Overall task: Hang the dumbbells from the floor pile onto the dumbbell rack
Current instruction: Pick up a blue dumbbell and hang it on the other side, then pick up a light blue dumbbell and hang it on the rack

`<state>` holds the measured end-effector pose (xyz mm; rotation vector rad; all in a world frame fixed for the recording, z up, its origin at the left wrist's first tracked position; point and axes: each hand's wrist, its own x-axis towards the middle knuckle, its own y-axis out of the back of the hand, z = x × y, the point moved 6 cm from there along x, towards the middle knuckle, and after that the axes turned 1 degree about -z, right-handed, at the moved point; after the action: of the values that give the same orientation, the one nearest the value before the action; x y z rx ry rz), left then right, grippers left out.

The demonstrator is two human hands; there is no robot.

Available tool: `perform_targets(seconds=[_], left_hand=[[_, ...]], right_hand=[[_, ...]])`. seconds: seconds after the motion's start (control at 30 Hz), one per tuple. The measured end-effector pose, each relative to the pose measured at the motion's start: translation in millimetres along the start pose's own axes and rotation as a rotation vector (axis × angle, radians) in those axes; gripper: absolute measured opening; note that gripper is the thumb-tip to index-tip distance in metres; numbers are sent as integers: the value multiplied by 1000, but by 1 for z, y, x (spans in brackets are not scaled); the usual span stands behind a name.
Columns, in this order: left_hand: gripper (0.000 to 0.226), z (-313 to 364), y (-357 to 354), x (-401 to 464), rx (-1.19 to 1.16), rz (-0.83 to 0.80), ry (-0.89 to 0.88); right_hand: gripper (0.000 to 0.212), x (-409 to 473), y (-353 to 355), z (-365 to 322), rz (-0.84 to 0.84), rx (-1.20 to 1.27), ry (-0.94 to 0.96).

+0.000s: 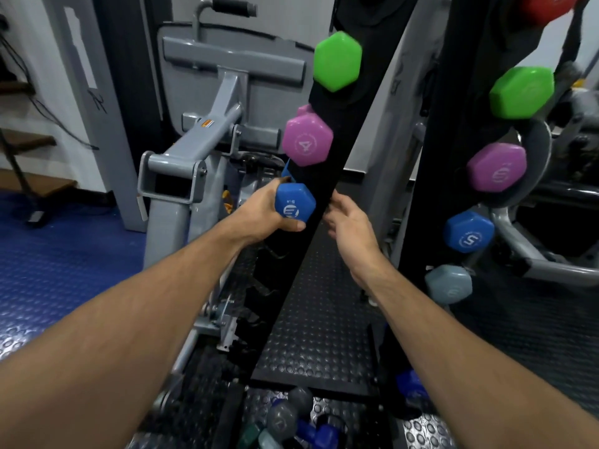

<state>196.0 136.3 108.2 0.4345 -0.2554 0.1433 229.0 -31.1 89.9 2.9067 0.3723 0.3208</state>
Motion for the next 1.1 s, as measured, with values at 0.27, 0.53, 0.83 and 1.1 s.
perform_targets(seconds=[0.27, 0.53, 0.83, 1.1], left_hand=[[74, -53, -29, -62, -183, 165, 80], [63, -192, -63, -166, -341, 488, 462], [68, -348, -143, -295, -447, 532, 1070], [61, -440, -194, -372, -509, 570, 1442]], right_hand=[[58, -26, -3, 63, -33, -172, -105], [54, -75, -26, 177, -168, -221, -326], [36, -165, -62, 334, -315, -348, -673], [33, -221, -89, 446, -311, -411, -902]])
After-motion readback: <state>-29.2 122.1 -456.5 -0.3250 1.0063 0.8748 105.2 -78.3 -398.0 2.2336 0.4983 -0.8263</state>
